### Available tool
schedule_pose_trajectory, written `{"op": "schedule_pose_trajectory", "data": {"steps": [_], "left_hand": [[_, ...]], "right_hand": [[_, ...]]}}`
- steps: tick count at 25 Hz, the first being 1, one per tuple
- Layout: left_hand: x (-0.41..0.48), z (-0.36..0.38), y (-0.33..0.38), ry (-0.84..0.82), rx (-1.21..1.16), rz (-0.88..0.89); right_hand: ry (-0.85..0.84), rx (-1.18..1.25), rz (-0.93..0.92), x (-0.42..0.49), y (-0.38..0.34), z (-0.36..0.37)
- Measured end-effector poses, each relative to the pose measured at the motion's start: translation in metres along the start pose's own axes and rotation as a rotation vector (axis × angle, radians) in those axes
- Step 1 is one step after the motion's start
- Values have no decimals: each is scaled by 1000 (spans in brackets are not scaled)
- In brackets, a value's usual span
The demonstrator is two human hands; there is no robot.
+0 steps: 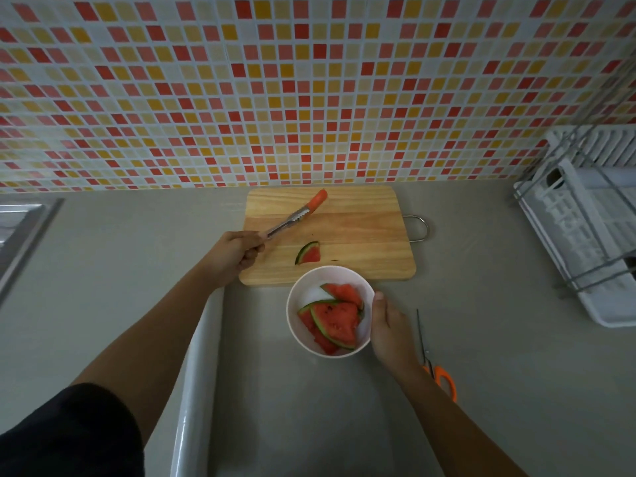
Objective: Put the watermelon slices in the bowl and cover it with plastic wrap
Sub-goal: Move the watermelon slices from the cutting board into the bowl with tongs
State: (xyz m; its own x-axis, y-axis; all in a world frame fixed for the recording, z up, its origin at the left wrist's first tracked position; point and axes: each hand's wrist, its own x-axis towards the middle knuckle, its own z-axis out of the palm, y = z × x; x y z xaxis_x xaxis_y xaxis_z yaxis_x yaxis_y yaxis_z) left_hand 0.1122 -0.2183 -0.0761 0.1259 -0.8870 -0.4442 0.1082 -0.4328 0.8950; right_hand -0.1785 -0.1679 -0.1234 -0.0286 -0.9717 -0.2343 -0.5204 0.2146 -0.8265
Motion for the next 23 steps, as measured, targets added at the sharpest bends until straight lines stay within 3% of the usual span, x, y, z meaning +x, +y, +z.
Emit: {"op": "schedule_pose_trajectory", "data": {"steps": [5,8,10,12,16,20,23], "left_hand": [[-58,-15,3,-245,92,105],[-93,-15,-1,-199,443,163],[-107,-9,-5,-148,774,324],[-117,-2,-6,-66,959,447],[-126,7,4,-131,1141,548],[-127,13,17,-225,1281,522],[-117,8,31,-98,1200,626]], "right_hand": [[10,1,-36,0,0,0],[4,0,-45,-1,-1,0],[12,-11,-49,-1,-3,-1],[17,-23,-45,-2,-4,-1],[11,-28,-49,-2,-4,-2],[9,-24,-47,0,-3,-1],[3,-24,-53,0,-2,-1]]}}
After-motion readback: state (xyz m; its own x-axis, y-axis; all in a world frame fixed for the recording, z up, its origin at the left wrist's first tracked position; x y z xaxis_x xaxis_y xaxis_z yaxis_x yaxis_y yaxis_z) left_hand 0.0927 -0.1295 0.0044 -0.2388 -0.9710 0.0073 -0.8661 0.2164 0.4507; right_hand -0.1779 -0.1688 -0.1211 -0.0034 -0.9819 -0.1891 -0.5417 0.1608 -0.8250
